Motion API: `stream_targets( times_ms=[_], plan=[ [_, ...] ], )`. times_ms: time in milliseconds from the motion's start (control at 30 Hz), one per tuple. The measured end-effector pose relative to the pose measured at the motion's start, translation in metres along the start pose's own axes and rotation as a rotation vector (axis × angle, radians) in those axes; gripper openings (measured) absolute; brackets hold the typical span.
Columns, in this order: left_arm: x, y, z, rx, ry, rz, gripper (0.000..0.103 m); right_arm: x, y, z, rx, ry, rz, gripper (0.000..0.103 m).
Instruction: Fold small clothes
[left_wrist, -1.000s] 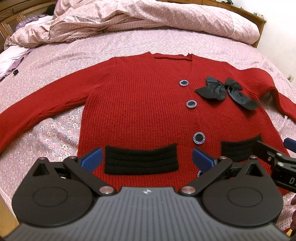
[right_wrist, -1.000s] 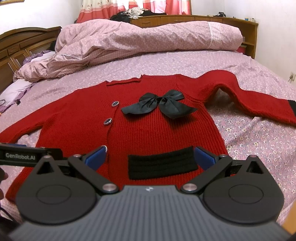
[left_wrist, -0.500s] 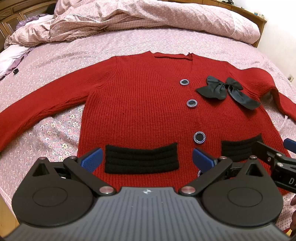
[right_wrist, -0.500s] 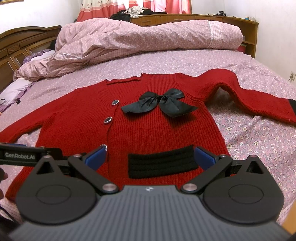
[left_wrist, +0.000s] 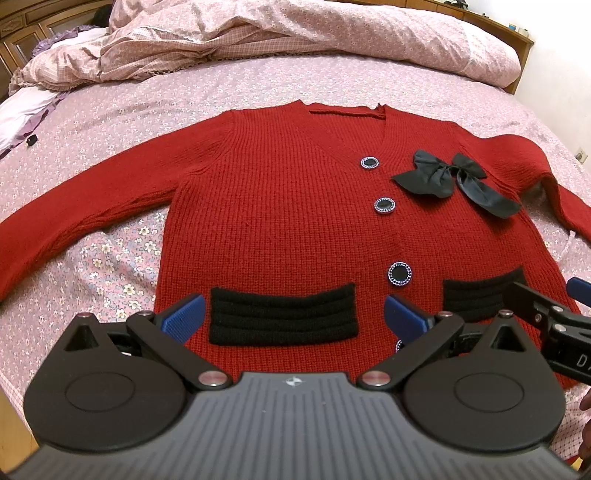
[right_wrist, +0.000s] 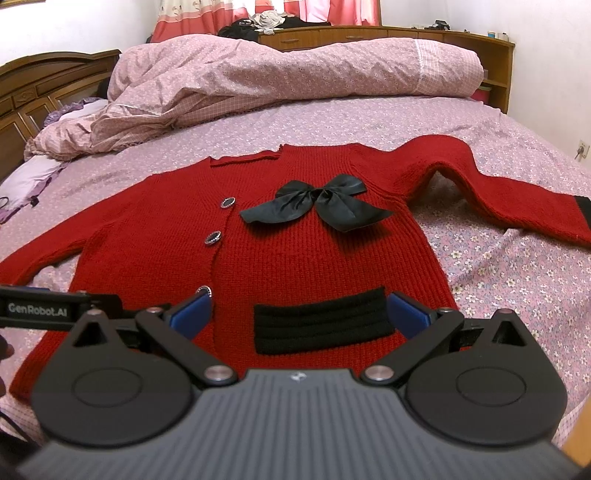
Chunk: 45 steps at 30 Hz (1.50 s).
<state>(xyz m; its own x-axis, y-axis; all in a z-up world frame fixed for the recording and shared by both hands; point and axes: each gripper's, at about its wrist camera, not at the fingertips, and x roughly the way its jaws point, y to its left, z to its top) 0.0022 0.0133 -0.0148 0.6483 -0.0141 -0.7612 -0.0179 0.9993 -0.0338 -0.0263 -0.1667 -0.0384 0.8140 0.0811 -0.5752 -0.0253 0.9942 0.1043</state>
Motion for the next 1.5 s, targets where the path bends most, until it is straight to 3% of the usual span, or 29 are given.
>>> stream_targets(
  times_ms=[900,1500],
  plan=[
    [0.002,0.003,0.002,-0.003,0.009,0.0,0.103,0.001,-0.001,0.002,0.016,0.015,-0.007,0.103],
    [0.009,0.01,0.014,-0.038,0.054,-0.011,0.103,0.006,-0.024,0.008,0.108,0.031,0.003,0.103]
  ],
)
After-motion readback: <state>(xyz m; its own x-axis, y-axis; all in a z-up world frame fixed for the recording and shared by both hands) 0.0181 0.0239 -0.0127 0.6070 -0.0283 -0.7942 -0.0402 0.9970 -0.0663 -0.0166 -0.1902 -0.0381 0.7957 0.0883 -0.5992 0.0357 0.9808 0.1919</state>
